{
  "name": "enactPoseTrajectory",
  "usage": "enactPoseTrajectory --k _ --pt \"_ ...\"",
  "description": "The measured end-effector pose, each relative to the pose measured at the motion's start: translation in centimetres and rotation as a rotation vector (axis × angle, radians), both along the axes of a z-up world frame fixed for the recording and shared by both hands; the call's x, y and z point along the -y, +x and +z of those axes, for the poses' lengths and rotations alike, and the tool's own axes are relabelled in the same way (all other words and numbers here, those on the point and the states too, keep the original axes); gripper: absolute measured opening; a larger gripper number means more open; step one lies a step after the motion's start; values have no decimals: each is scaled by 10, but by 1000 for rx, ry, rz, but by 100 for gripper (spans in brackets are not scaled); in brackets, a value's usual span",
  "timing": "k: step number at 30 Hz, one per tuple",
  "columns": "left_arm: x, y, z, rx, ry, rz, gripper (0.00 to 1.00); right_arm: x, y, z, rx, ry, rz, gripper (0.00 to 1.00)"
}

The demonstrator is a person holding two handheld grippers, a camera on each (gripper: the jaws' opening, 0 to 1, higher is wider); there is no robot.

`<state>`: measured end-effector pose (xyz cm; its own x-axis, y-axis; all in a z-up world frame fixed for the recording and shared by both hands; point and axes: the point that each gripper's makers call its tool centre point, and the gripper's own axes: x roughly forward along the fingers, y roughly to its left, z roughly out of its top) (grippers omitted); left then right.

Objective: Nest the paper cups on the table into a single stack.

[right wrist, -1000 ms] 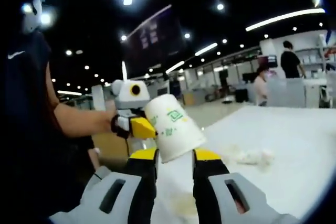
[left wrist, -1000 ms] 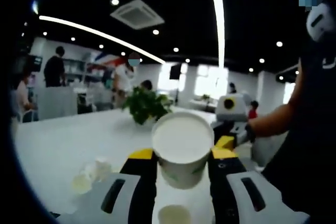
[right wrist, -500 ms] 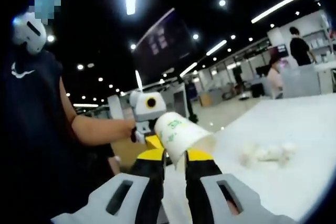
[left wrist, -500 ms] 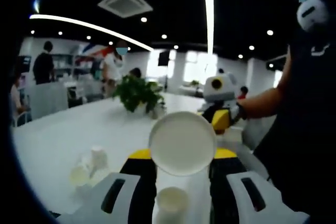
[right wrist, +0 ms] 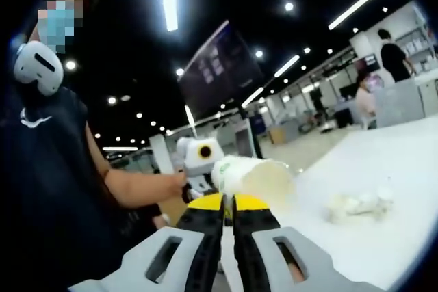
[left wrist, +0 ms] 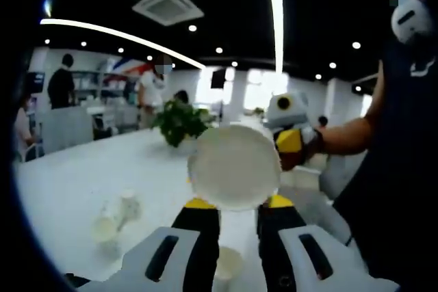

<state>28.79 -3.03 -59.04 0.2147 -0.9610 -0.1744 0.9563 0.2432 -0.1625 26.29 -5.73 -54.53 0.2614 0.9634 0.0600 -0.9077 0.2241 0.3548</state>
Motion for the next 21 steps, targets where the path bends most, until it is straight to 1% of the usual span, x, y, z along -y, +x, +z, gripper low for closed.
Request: enactPoseTrajectory --k 1,3,5,7,9,10,11,13,14,17,19,20,21 --pt "0 0 2 3 -6 5 18 0 0 1 3 0 -2 0" --pt "0 4 7 14 -26 31 26 0 1 3 10 -4 -5 0" --pt "-2 8 6 32 -10 56 30 0 1 5 21 -9 -8 0" --pt "-3 11 4 29 0 78 34 0 1 7 40 -29 -13 0" --pt "-6 14 4 25 9 108 44 0 3 11 51 -40 -18 0" --pt "-9 20 2 22 17 144 50 1 5 13 60 -48 -22 0" --pt "-11 22 0 22 22 162 59 2 7 14 71 -61 -27 0" --pt "-13 23 -1 23 27 190 73 5 12 19 86 -91 -36 0" --pt "-17 27 -4 28 41 225 80 7 15 22 102 -112 -41 0" --pt "-26 32 -14 30 87 290 96 10 21 30 108 -143 -46 0" --pt "-35 35 -20 61 125 335 98 12 26 38 126 -162 -50 0" --pt "-41 38 -23 79 137 376 98 13 29 43 140 -176 -52 0" --pt "-45 40 -26 86 150 403 98 14 30 45 150 -189 -50 0"
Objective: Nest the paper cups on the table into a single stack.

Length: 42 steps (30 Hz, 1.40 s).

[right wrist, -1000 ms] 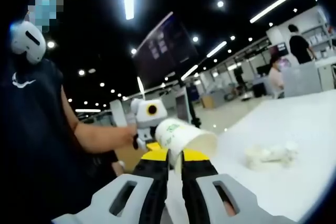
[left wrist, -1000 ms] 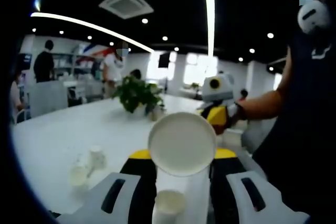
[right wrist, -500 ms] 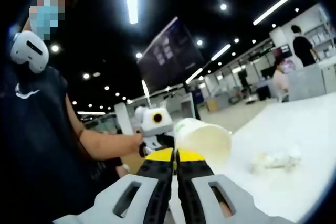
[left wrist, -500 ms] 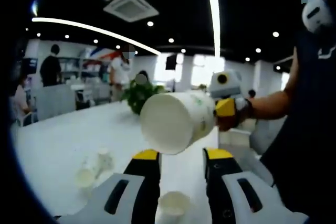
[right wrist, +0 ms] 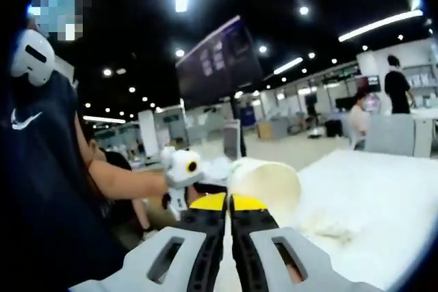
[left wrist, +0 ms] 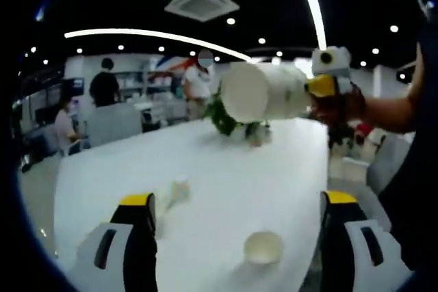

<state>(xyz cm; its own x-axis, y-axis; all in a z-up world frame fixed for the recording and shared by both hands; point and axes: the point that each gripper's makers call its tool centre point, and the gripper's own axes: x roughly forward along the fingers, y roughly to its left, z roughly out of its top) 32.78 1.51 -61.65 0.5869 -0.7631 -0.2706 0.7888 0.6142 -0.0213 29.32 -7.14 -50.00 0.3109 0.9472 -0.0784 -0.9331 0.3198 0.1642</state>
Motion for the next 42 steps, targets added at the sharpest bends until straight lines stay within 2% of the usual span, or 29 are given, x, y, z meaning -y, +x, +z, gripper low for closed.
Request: enactPoseTrajectory --k 3,5,10,12,15,16,20,23,26,29,33,37,40,42 --pt "-21 8 -11 2 8 115 98 -1 3 10 46 -61 14 0" --pt "-28 5 -17 0 18 139 98 -4 4 13 67 -109 27 0" --pt "-30 -22 -41 -19 63 113 98 -10 5 11 85 -204 66 0" --pt "-35 -25 -45 0 73 134 98 -12 5 9 86 -241 78 0" --pt "-40 -30 -50 -17 42 153 98 -14 6 6 93 -301 91 0" --pt "-40 -32 -52 -17 37 155 98 -10 10 -1 71 -362 73 0" --pt "-42 -38 -60 -22 21 166 98 -8 15 -12 67 -483 83 0" --pt "-39 -46 -64 -26 -3 160 98 -6 16 -17 96 -579 101 0" --pt "-39 -50 -68 -4 -11 165 98 -8 13 -19 112 -646 127 0" --pt "-38 -54 -75 -39 -47 167 98 -8 10 -21 129 -725 159 0" --pt "-37 -56 -83 -37 -32 188 98 -6 3 -28 140 -853 208 0" --pt "-42 -57 -97 -18 71 202 98 -7 -5 -33 130 -944 256 0" --pt "-40 -57 -94 -17 50 195 98 -5 -7 -38 141 -1047 292 0" --pt "-41 -57 -95 -25 48 204 98 -5 -8 -39 144 -1090 309 0"
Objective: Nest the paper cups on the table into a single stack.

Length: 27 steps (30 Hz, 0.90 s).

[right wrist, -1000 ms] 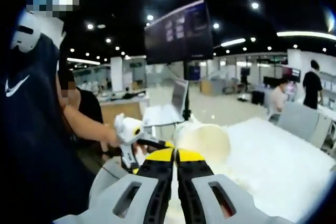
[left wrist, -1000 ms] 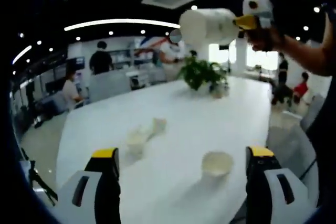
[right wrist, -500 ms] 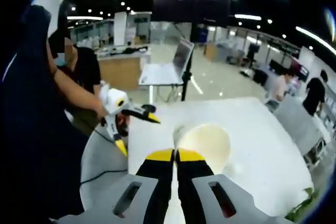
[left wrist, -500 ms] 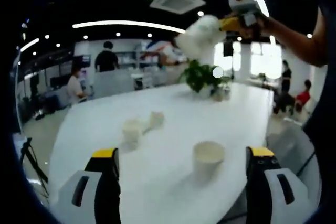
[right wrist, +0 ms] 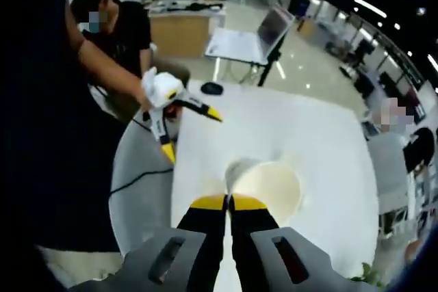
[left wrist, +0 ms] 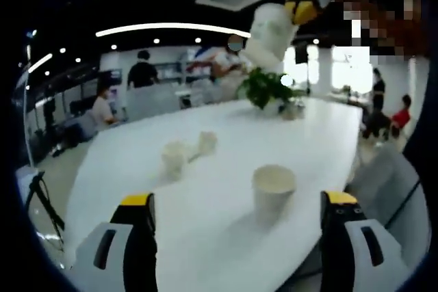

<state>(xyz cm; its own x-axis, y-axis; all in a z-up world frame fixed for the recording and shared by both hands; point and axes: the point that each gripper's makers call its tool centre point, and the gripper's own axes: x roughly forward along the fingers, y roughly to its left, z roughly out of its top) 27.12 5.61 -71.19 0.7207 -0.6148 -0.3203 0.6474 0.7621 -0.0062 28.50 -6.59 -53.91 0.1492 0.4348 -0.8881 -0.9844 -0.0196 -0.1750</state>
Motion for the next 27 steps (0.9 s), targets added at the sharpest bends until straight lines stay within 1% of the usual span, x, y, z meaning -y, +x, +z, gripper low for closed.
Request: enactPoseTrajectory --k 2,4,6,8,10,12,14,18,23,27 --pt "0 0 0 -4 -12 8 98 -3 -4 1 -7 -37 21 0" --pt "1 0 -1 -8 -10 8 98 -6 -7 1 -12 -76 44 0" --pt "2 -1 -1 -6 -11 -1 98 -9 -8 2 -17 -108 53 0" --pt "0 -1 -1 0 1 6 98 -11 -7 3 -17 -135 59 0" --pt "-1 -1 -1 5 -3 8 98 -11 -7 3 -23 -164 56 0" --pt "-2 0 0 13 2 25 98 -13 -6 2 -26 -171 51 0" --pt "0 -1 1 21 1 21 98 -14 -6 0 -30 -184 50 0" --pt "1 -1 0 8 -17 17 98 -13 -8 -8 -45 -226 51 0" --pt "5 -3 -2 16 5 1 98 -13 -6 -12 -41 -248 60 0" --pt "5 -3 -3 16 6 -2 98 -13 -5 -15 -46 -259 68 0"
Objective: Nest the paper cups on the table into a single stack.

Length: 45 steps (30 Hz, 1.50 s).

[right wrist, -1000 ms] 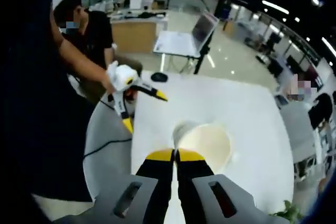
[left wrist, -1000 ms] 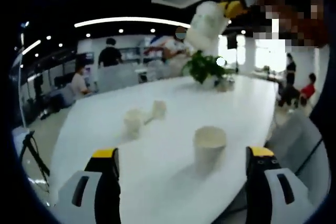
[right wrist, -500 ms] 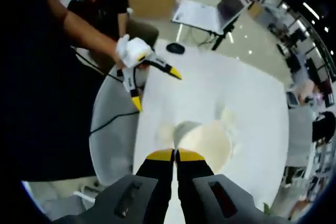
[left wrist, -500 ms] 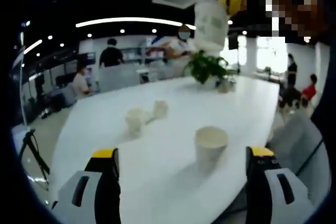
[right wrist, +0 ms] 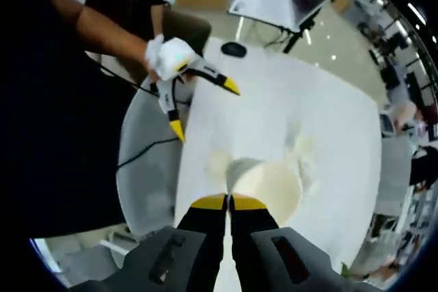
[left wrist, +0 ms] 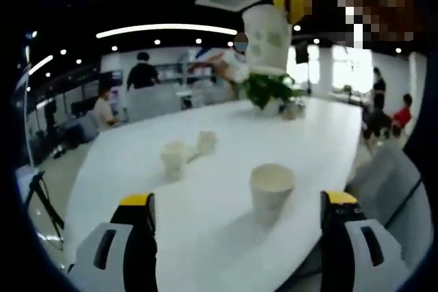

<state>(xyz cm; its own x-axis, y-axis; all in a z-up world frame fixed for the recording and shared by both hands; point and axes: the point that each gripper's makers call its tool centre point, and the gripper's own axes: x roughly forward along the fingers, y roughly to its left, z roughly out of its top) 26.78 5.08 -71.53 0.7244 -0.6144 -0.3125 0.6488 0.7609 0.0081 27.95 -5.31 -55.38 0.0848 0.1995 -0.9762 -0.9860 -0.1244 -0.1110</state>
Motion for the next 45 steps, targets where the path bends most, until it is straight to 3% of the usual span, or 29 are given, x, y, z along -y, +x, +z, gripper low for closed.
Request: enactPoseTrajectory --k 10,15,25,35,37,45 --pt "3 -2 -2 -3 11 -15 98 -3 -3 -12 -15 -8 -26 0" --pt "7 -4 -5 28 69 -33 98 -5 -6 -23 -19 -8 -37 0" --pt "-5 1 -8 -18 27 9 98 -2 -8 -41 -32 -12 -66 0" --pt "0 -1 -14 -11 63 -10 98 -1 -10 -61 -42 -23 -87 0" --pt "-2 0 -20 -11 98 -6 98 -1 -10 -64 -49 -24 -89 0" --pt "-2 -1 -21 -21 95 -8 98 -1 -10 -74 -60 -26 -105 0"
